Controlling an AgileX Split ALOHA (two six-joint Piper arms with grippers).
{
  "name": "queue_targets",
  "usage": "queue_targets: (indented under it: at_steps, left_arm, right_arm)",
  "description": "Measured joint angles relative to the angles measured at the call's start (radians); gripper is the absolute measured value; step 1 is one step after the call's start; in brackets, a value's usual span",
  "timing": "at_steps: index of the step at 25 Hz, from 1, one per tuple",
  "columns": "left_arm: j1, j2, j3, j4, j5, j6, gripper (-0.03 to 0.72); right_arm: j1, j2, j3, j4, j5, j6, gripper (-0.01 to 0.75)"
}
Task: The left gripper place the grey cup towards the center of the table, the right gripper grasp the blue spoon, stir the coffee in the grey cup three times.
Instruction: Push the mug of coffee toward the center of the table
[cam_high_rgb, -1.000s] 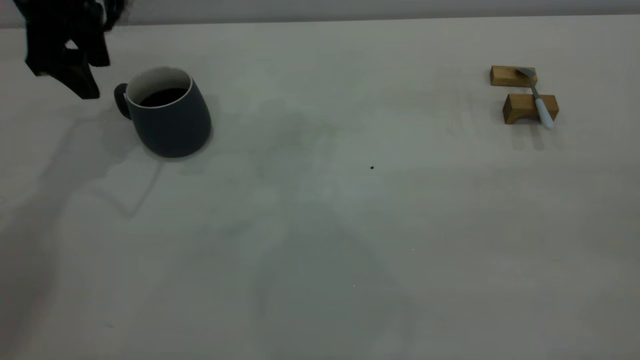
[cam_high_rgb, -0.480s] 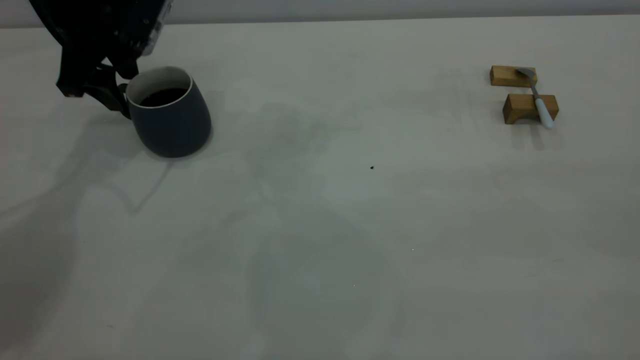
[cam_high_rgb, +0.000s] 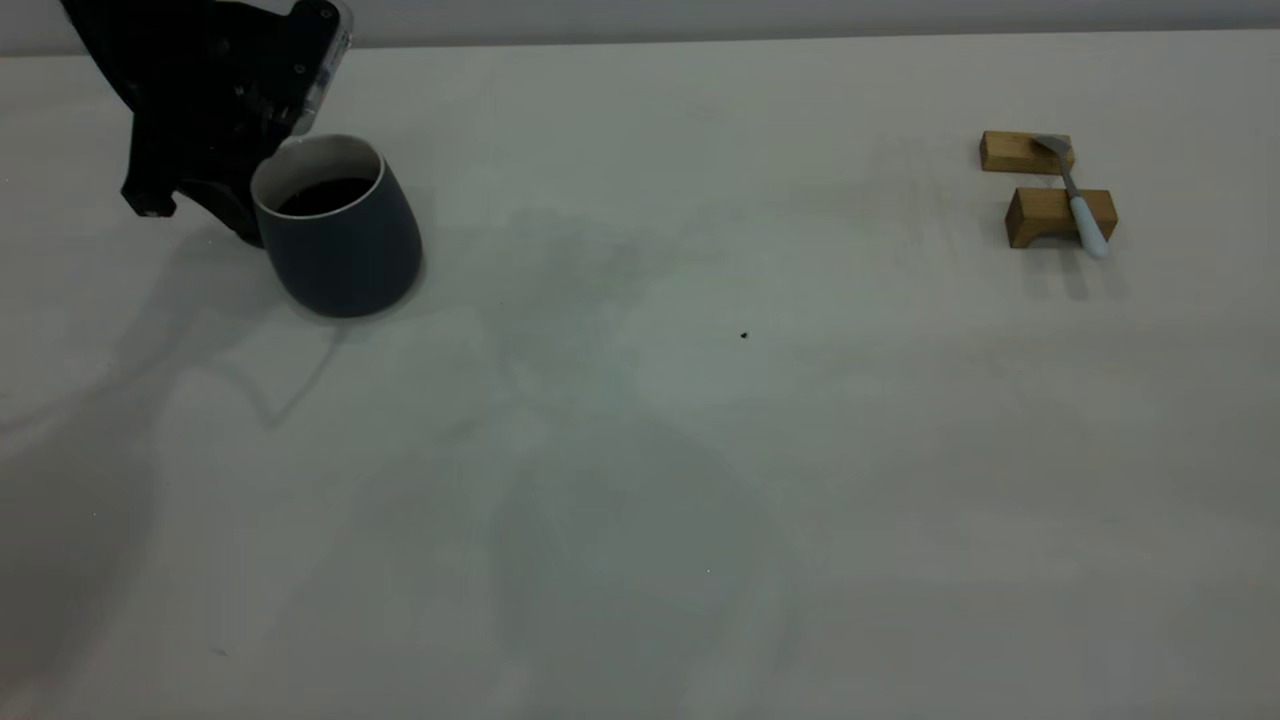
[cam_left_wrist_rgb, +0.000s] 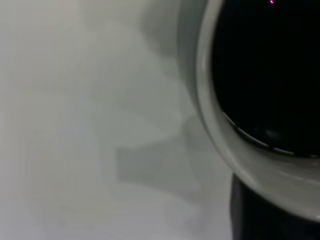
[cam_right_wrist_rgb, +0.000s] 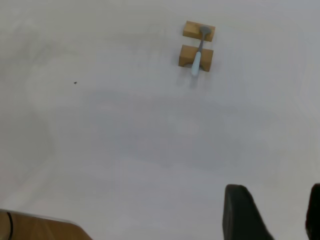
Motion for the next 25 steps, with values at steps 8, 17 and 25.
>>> queue_targets:
  at_steps: [8, 17, 25]
  left_arm:
    - [-0.018, 0.0, 0.0, 0.01, 0.02, -0.072, 0.2]
    - [-0.163, 0.001, -0.022, 0.01, 0.044, -0.205, 0.2]
    - [-0.301, 0.002, -0.048, 0.01, 0.027, -0.263, 0.2]
  right_arm:
    - [0.0, 0.0, 0.0, 0.0, 0.0, 0.0, 0.357]
    - [0.0, 0.0, 0.0, 0.0, 0.0, 0.0, 0.357]
    - [0.0, 0.0, 0.0, 0.0, 0.0, 0.0, 0.357]
